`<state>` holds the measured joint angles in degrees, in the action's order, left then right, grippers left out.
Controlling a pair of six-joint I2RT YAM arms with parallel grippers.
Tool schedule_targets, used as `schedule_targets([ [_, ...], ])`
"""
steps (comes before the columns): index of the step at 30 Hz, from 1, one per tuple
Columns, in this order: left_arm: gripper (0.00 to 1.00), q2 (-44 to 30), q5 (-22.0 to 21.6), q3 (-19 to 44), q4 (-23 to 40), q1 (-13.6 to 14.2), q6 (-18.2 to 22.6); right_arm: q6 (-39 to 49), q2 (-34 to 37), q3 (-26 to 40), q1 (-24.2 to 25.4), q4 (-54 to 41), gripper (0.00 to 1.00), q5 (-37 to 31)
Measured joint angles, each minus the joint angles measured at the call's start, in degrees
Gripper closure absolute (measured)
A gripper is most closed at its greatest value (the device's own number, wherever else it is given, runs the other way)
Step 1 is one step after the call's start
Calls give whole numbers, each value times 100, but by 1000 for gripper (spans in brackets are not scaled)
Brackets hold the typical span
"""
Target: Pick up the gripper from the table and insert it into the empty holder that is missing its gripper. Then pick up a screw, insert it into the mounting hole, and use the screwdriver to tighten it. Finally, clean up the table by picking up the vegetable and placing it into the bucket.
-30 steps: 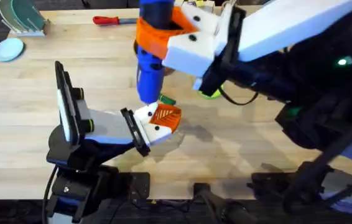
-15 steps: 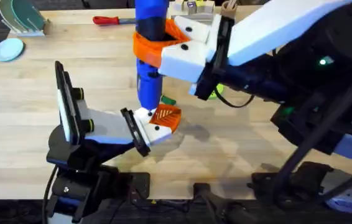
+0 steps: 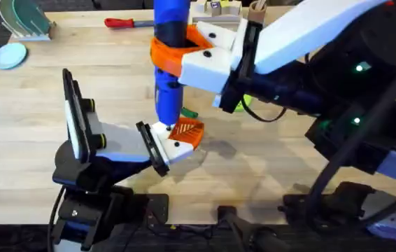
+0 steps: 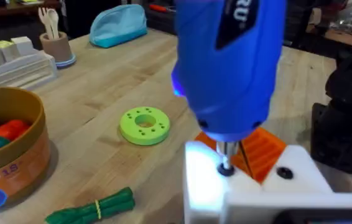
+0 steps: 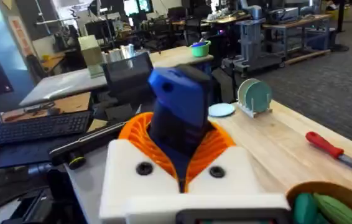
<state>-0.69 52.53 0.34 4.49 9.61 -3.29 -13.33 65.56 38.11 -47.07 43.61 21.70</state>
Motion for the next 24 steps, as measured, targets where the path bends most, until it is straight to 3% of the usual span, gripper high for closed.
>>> schedule_targets([
  [10,986,0,-4,0,-3,0,4,-8,-44,7,7,32,980,-21],
  [14,986,0,-4,0,-4,0,4,-22,-5,-7,105,704,980,26],
  [19,986,0,-4,0,-4,0,4,-301,-5,-7,597,1764,980,-350],
  [22,986,0,-4,0,-4,0,4,-169,-31,-7,1062,1323,980,-543],
  [24,986,0,-5,0,-4,0,4,320,-30,-7,1402,521,980,-638],
])
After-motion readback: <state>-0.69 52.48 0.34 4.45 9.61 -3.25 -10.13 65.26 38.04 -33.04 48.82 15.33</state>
